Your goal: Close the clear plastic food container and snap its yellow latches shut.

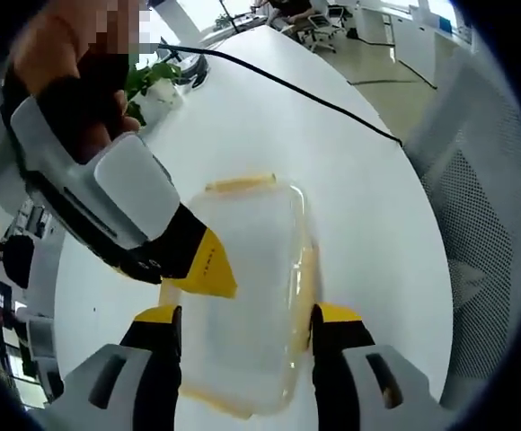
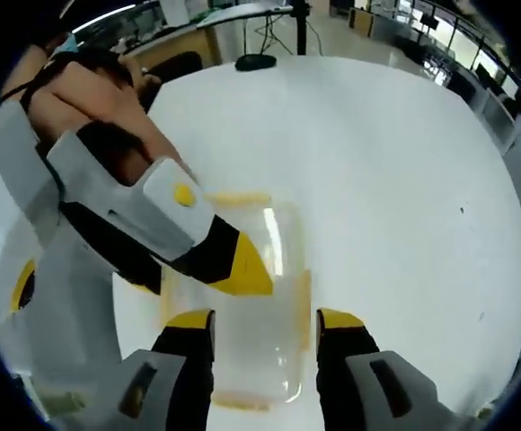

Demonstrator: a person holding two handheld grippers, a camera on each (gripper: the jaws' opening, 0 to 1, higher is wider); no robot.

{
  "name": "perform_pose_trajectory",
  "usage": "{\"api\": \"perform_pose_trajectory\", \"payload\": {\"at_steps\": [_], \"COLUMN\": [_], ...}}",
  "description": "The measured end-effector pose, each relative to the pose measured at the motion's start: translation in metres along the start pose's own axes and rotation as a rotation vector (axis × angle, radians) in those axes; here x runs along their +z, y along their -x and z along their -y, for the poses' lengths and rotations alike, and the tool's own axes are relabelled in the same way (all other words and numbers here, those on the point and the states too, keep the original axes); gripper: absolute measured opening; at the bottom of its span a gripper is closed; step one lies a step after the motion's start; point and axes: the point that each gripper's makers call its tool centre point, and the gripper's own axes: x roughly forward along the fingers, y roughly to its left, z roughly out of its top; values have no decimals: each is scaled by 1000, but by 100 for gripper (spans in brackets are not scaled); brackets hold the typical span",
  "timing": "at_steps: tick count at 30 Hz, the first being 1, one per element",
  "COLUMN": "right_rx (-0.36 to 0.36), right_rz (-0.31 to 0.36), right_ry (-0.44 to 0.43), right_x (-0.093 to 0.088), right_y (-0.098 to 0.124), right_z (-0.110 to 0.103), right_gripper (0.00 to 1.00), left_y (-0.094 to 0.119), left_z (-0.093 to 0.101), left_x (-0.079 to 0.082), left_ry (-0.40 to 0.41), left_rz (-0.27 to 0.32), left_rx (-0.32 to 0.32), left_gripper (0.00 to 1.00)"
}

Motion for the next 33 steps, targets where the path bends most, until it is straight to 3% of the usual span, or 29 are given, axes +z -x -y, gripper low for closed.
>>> {"api": "perform_pose_trajectory", "payload": {"at_steps": [5,9,14,19,24,33], "right_rx": [-35,-29,-47,-41,-53,-73], "right_rz": [9,9,18,21,-25,-33], "right_ry": [-5,-1,1,28,65,70], "right_x": [-3,-6,-7,-8,-20,-32], "right_y": [2,9,16,19,19,19], "right_z": [1,-5,-7,-14,-17,-21], "right_gripper": [45,54,57,69,72,79], "left_y": [3,7,9,12,13,6], "left_z": [-1,4,5,0,-6,-13], "left_x": [2,5,-4,-12,-17,-34], "left_ry": [4,10,8,-9,0,-8], "left_rz": [8,29,12,1,7,-37], "left_rx": [-9,-49,-82,-96,-114,-136], "left_gripper": [60,67,72,83,91,98]}}
